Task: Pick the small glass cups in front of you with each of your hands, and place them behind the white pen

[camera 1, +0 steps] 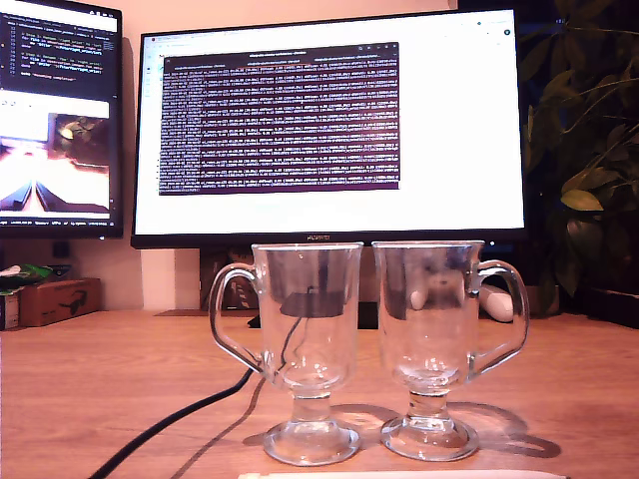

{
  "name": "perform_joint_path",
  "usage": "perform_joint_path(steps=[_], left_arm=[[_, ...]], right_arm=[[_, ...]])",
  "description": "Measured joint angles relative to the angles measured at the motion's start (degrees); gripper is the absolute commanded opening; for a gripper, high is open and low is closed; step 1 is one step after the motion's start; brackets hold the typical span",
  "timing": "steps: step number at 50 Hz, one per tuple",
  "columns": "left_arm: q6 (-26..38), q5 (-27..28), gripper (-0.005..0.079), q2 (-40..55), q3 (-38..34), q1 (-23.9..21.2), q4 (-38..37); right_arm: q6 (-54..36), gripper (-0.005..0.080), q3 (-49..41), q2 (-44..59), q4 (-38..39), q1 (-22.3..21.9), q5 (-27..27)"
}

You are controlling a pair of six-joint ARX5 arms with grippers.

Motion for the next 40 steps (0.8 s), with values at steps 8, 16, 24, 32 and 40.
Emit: perform_joint_path(steps=[8, 16, 24, 32, 40], left_arm=[[-0.04, -2.45, -0.0016, 0.00, 0.00, -0.04, -0.02], [-0.04, -3.39, -0.0016, 0.00, 0.00, -0.04, 0.00], [-0.04, -2.93, -0.0016, 0.00, 0.00, -0.04, 0.00], [-0.04, -2.91, -0.0016, 0.00, 0.00, -0.04, 0.02], [-0.04, -2.89, -0.0016, 0.00, 0.00, -0.04, 0.00]], right_arm=[[-0.07, -0.0005, 0.02, -0.09, 0.52, 0.00, 0.72], [3.10, -0.0005, 0.02, -0.09, 0.33, 0.00, 0.17], [4.57, -0.0005, 0.02, -0.09, 0.20, 0.00, -3.56], [4.66, -0.0005, 0.02, -0.09, 0.15, 0.00, -5.07], [4.63, -0.0005, 0.02, -0.09, 0.15, 0.02, -5.07]])
